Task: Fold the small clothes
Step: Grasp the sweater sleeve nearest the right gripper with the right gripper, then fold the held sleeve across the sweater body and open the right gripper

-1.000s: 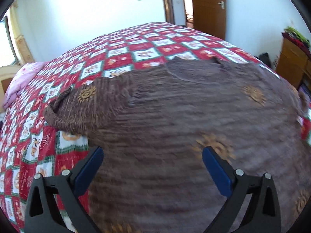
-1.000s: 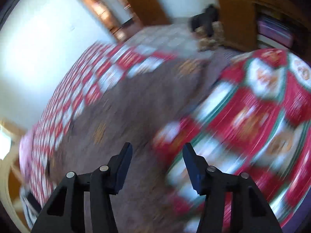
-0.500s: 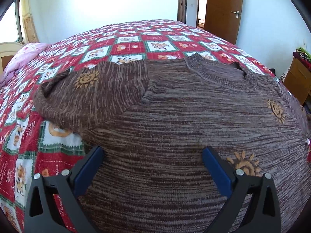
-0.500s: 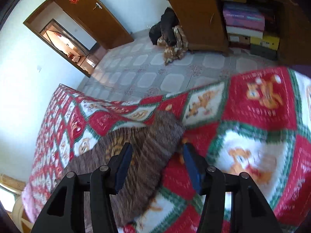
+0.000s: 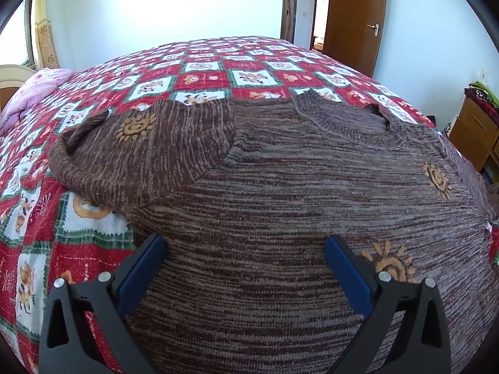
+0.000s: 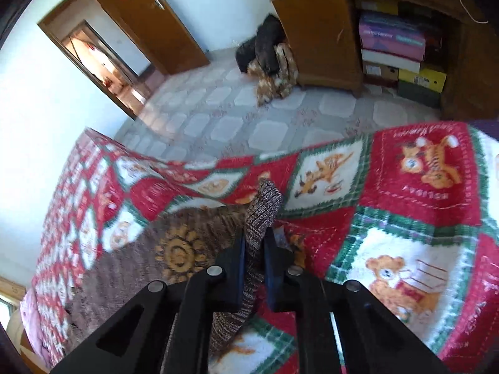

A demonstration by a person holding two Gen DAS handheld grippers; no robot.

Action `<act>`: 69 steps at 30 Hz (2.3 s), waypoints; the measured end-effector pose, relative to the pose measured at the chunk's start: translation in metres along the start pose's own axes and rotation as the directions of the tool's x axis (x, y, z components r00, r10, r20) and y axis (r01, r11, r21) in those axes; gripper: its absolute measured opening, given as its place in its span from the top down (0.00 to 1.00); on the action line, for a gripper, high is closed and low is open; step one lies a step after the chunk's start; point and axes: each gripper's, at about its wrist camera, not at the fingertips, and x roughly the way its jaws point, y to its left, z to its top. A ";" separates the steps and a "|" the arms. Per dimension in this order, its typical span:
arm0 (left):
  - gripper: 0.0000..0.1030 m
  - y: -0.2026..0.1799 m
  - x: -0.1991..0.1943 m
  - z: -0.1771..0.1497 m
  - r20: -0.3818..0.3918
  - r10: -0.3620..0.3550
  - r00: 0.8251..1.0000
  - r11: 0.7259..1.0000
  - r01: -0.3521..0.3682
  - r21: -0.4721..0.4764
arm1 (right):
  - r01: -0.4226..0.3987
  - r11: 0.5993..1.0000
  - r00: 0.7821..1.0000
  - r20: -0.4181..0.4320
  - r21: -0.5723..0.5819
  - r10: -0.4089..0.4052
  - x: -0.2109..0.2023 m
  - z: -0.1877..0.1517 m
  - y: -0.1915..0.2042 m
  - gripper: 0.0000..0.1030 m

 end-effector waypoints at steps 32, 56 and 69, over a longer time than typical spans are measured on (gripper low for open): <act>0.00 0.004 -0.003 -0.003 0.036 -0.048 0.998 0.999 0.049 -0.019 | -0.562 0.708 0.813 -0.441 -0.427 0.379 -0.006 -0.264 0.264 0.65; 0.00 0.004 -0.003 -0.003 0.037 -0.048 0.998 0.999 0.048 -0.016 | -0.158 0.819 0.984 -0.153 -0.552 0.087 0.005 -0.204 0.203 0.65; 0.00 0.004 -0.003 -0.003 0.036 -0.045 0.998 0.999 0.045 -0.013 | -0.001 0.864 1.000 0.012 -0.504 0.008 -0.024 -0.192 0.180 0.88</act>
